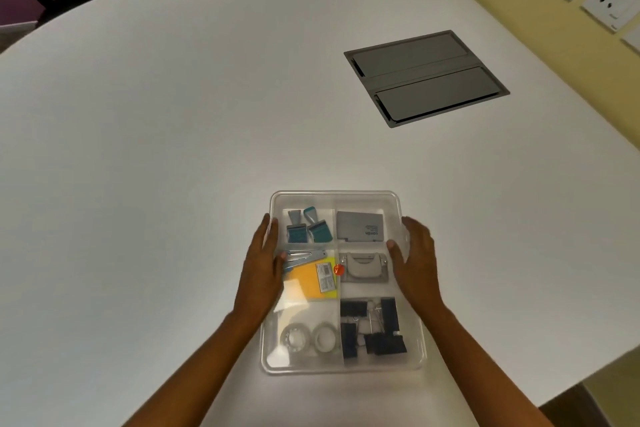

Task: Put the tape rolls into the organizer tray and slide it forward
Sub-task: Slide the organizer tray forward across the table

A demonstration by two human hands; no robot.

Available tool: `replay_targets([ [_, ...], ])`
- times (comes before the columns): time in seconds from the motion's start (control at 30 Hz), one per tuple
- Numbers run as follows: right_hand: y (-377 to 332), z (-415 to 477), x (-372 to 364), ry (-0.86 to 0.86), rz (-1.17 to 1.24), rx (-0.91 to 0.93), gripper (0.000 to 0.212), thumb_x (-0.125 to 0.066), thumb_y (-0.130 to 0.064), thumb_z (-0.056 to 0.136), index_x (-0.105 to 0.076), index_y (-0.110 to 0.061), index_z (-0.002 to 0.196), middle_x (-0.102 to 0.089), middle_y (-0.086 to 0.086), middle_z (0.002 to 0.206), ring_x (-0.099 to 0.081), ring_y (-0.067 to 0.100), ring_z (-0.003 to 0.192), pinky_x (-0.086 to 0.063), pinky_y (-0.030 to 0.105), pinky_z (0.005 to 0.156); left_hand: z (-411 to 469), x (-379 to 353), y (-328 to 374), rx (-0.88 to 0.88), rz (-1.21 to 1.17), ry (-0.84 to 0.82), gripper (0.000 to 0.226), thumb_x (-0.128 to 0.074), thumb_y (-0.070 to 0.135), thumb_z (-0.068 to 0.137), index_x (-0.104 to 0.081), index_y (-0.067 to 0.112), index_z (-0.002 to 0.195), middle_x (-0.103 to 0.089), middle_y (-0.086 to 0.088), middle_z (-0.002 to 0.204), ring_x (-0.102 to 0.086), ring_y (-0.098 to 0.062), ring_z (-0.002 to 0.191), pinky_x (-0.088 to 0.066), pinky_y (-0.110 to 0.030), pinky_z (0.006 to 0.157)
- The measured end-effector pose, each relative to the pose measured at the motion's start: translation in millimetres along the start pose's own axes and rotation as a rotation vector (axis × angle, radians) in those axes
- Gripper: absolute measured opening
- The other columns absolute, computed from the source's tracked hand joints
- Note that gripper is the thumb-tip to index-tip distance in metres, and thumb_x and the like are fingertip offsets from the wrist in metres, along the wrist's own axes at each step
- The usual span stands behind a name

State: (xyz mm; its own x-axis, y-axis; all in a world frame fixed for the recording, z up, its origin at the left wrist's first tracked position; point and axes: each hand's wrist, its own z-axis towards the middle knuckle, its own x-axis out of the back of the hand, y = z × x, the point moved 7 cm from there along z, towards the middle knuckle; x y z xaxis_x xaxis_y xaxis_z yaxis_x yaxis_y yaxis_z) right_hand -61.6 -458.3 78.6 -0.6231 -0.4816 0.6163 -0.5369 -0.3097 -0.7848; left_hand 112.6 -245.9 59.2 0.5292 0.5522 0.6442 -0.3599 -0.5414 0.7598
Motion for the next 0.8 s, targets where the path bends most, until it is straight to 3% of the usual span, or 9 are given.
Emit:
replay_targets([
  [0.13,15,-36,-16,-0.078,-0.18,0.112,0.073,-0.044,-0.049,0.091,-0.013,-0.017,0.149,-0.02,0.002,0.155,-0.017,0.016,0.141,-0.018,0.035,0.111,-38,-22,-10,0.004,0.067,-0.006,0.062,-0.027,0.045,0.093,0.004,0.031,0.145,0.002,0.013,0.154,0.0,-0.009,0.144,-0.005,-0.037,0.119],
  [0.23,20,-42,-21,-0.061,-0.387,0.197,0.079,-0.024,-0.062,0.09,-0.008,-0.014,0.15,-0.01,0.004,0.157,-0.005,0.019,0.144,-0.008,0.037,0.114,-47,-28,-10,0.015,0.081,0.019,0.064,-0.018,0.056,0.091,0.007,0.033,0.145,0.005,0.015,0.155,0.002,-0.009,0.145,-0.001,-0.038,0.12],
  [0.3,21,-41,-22,-0.054,-0.445,0.208,0.078,-0.023,-0.06,0.091,-0.008,-0.011,0.15,-0.008,0.005,0.158,-0.004,0.021,0.145,-0.007,0.038,0.115,-47,-28,-11,0.022,0.031,0.031,0.065,-0.019,0.059,0.09,0.008,0.037,0.145,0.004,0.02,0.153,-0.003,-0.007,0.145,-0.01,-0.04,0.12],
  [0.4,23,-41,-25,-0.052,-0.452,0.216,0.076,-0.031,-0.054,0.093,-0.006,-0.012,0.15,-0.007,0.005,0.158,-0.003,0.021,0.145,-0.008,0.039,0.115,-48,-26,-11,0.039,-0.055,0.052,0.066,-0.033,0.049,0.092,0.01,0.045,0.141,-0.005,0.02,0.154,-0.023,-0.015,0.143,-0.035,-0.042,0.111],
  [0.47,24,-40,-26,-0.059,-0.446,0.205,0.076,-0.035,-0.051,0.092,-0.005,-0.012,0.15,-0.007,0.004,0.158,-0.003,0.02,0.144,-0.008,0.04,0.116,-49,-26,-10,0.039,-0.051,0.059,0.067,-0.038,0.044,0.094,0.01,0.044,0.141,-0.008,0.019,0.155,-0.027,-0.017,0.141,-0.04,-0.039,0.107],
  [0.57,24,-41,-26,-0.059,-0.482,0.203,0.076,-0.032,-0.053,0.092,-0.004,-0.012,0.15,-0.003,0.003,0.158,0.0,0.021,0.145,-0.005,0.039,0.115,-48,-24,-8,0.021,-0.009,0.073,0.065,-0.035,0.043,0.095,0.005,0.036,0.145,-0.004,0.018,0.154,-0.019,-0.015,0.144,-0.025,-0.032,0.111],
  [0.67,22,-43,-24,-0.057,-0.498,0.216,0.077,-0.025,-0.057,0.092,-0.004,-0.012,0.15,-0.002,0.004,0.158,0.0,0.021,0.145,-0.006,0.038,0.115,-47,-23,-5,-0.009,0.057,0.071,0.064,-0.026,0.047,0.092,-0.003,0.026,0.148,-0.008,0.007,0.158,-0.011,-0.012,0.145,-0.007,-0.031,0.117],
  [0.8,17,-45,-21,-0.063,-0.507,0.22,0.076,-0.02,-0.059,0.092,-0.006,-0.012,0.15,-0.007,0.005,0.158,-0.005,0.02,0.145,-0.012,0.041,0.117,-45,-17,-6,-0.022,0.049,0.059,0.064,-0.025,0.044,0.091,-0.008,0.02,0.148,-0.006,0.008,0.155,-0.003,-0.006,0.142,-0.006,-0.036,0.12],
])
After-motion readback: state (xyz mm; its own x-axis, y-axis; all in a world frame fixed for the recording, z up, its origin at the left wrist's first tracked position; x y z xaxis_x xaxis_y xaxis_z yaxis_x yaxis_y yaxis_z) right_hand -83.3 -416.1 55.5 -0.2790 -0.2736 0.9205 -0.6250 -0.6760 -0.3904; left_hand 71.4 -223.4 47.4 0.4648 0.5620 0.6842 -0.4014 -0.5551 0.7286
